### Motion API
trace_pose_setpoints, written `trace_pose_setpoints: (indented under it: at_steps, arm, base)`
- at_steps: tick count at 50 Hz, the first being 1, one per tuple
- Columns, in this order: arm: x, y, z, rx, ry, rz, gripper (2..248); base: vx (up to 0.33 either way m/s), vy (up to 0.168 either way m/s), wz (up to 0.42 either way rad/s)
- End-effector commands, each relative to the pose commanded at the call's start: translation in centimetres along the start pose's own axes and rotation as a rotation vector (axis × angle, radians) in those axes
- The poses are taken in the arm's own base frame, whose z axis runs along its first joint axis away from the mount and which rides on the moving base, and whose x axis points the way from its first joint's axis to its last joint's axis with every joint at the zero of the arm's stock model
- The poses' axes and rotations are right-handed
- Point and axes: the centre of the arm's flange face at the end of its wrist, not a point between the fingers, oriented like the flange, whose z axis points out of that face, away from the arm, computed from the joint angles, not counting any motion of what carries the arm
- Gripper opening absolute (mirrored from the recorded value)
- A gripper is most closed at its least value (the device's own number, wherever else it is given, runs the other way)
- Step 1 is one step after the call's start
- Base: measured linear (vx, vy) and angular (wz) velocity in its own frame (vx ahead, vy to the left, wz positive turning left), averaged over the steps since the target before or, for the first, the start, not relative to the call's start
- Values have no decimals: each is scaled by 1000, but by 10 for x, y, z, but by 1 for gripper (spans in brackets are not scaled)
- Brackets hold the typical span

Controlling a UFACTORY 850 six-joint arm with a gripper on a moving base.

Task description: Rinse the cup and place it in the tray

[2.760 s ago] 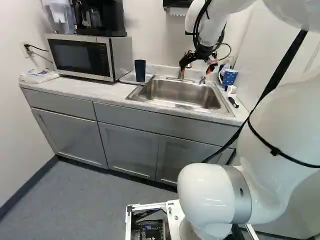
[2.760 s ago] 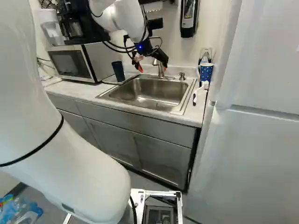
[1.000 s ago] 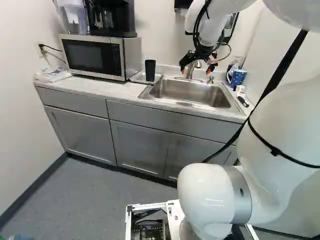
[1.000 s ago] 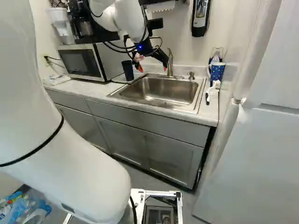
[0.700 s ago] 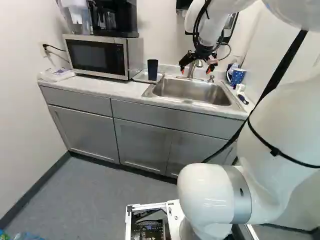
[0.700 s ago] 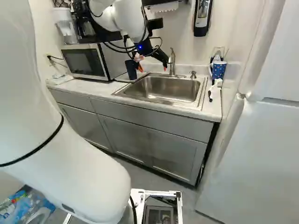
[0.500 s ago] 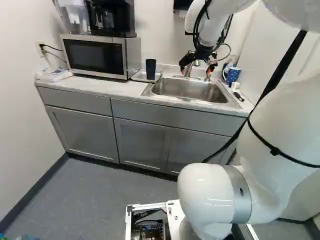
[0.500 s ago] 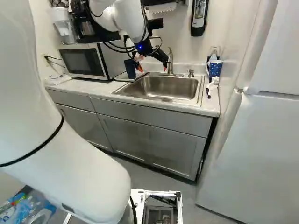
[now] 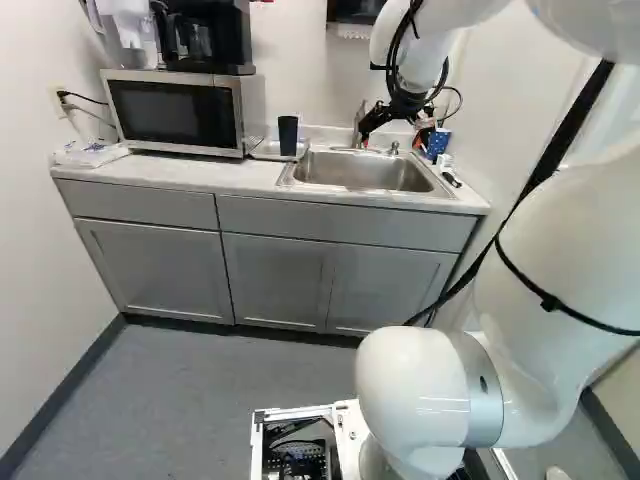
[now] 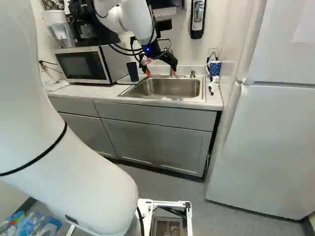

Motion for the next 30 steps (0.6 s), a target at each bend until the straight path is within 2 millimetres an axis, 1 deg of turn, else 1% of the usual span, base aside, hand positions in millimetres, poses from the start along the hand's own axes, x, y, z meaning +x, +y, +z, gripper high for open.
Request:
trace_pose_setpoints:
  at_steps: [14,30]
  arm:
    - [0,0,0,0,0,0,247]
    - [0,0,0,0,0,0,247]
  base:
    - [-137,68,-222]
    - [-159,31,-211]
